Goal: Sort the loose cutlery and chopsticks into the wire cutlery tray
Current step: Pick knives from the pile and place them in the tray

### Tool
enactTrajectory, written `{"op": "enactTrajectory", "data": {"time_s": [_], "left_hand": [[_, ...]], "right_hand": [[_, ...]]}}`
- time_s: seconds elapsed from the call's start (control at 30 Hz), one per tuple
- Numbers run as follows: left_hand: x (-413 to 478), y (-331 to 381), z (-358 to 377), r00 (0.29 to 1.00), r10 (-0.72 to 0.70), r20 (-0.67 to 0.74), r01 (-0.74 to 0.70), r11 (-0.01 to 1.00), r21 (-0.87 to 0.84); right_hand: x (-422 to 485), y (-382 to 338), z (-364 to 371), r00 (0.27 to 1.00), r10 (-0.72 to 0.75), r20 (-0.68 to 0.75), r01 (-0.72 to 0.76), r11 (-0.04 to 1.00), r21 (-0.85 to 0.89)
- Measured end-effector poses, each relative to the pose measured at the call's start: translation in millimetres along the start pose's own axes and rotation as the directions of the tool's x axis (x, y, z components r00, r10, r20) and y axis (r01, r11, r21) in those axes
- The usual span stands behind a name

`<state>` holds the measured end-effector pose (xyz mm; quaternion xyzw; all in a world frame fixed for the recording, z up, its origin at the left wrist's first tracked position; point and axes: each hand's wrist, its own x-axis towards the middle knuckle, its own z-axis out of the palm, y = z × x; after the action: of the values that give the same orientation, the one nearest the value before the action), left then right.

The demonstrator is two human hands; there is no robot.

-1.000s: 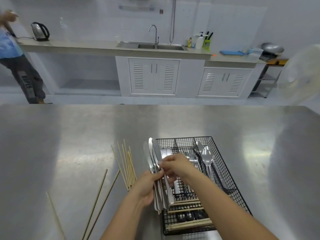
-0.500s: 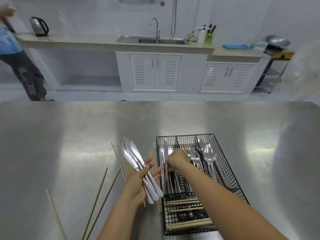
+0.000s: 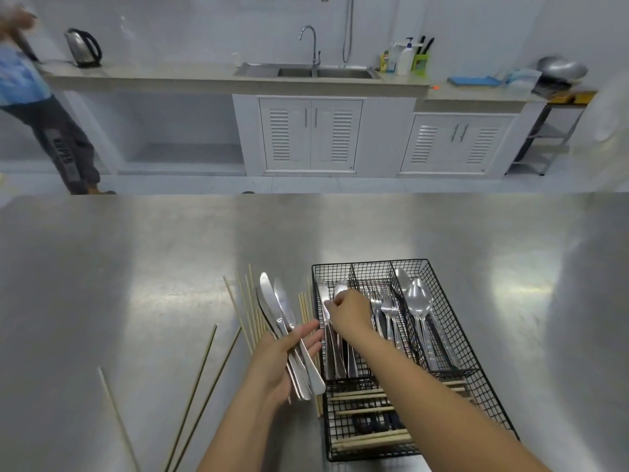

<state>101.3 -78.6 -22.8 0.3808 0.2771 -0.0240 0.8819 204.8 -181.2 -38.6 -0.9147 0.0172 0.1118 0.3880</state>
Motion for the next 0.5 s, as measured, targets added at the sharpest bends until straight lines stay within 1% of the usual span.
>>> {"op": "enactTrajectory", "data": {"time_s": [0.03, 0.07, 0.1, 0.13, 0.17, 0.2, 0.27, 0.3, 0.4, 0.43, 0.5], "left_hand": [[1, -1, 1, 1.000, -0.004, 0.004, 0.004, 1.000, 0.009], [1, -1, 3, 1.000, -0.006, 0.015, 0.006, 1.000, 0.024], [1, -2, 5, 1.000, -0.011, 0.028, 0.010, 0.999, 0.047], [1, -4, 9, 0.999, -0.019, 0.041, 0.017, 0.997, 0.069], [2, -5, 13, 0.999, -0.029, 0.044, 0.025, 0.996, 0.084], [1, -7, 17, 0.998, -0.040, 0.044, 0.036, 0.995, 0.089], [1, -10, 25, 0.997, -0.060, 0.041, 0.056, 0.994, 0.092], [0, -12, 29, 0.997, -0.063, 0.035, 0.059, 0.993, 0.104], [3, -14, 33, 0.999, -0.038, -0.024, 0.040, 0.994, 0.100], [5, -14, 32, 0.998, -0.025, -0.053, 0.029, 0.997, 0.077], [7, -11, 27, 0.996, -0.002, -0.095, 0.005, 0.999, 0.033]], "right_hand": [[-6, -1, -4, 1.000, -0.027, 0.014, 0.025, 0.996, 0.081], [-13, -3, -10, 0.997, -0.024, 0.078, 0.008, 0.979, 0.205], [-19, -5, -15, 0.979, -0.012, 0.201, -0.059, 0.938, 0.341], [-25, -6, -19, 0.944, -0.006, 0.331, -0.146, 0.889, 0.433], [-29, -6, -23, 0.907, -0.011, 0.421, -0.207, 0.859, 0.468], [-31, -5, -27, 0.892, -0.008, 0.451, -0.231, 0.851, 0.472], [-31, -4, -33, 0.907, 0.036, 0.419, -0.260, 0.830, 0.493], [-29, -3, -35, 0.915, 0.065, 0.399, -0.285, 0.803, 0.523], [-16, 1, -38, 0.931, 0.185, 0.316, -0.344, 0.739, 0.580], [-10, 2, -38, 0.936, 0.218, 0.275, -0.342, 0.742, 0.576], [0, 3, -35, 0.955, 0.242, 0.169, -0.295, 0.815, 0.499]]}}
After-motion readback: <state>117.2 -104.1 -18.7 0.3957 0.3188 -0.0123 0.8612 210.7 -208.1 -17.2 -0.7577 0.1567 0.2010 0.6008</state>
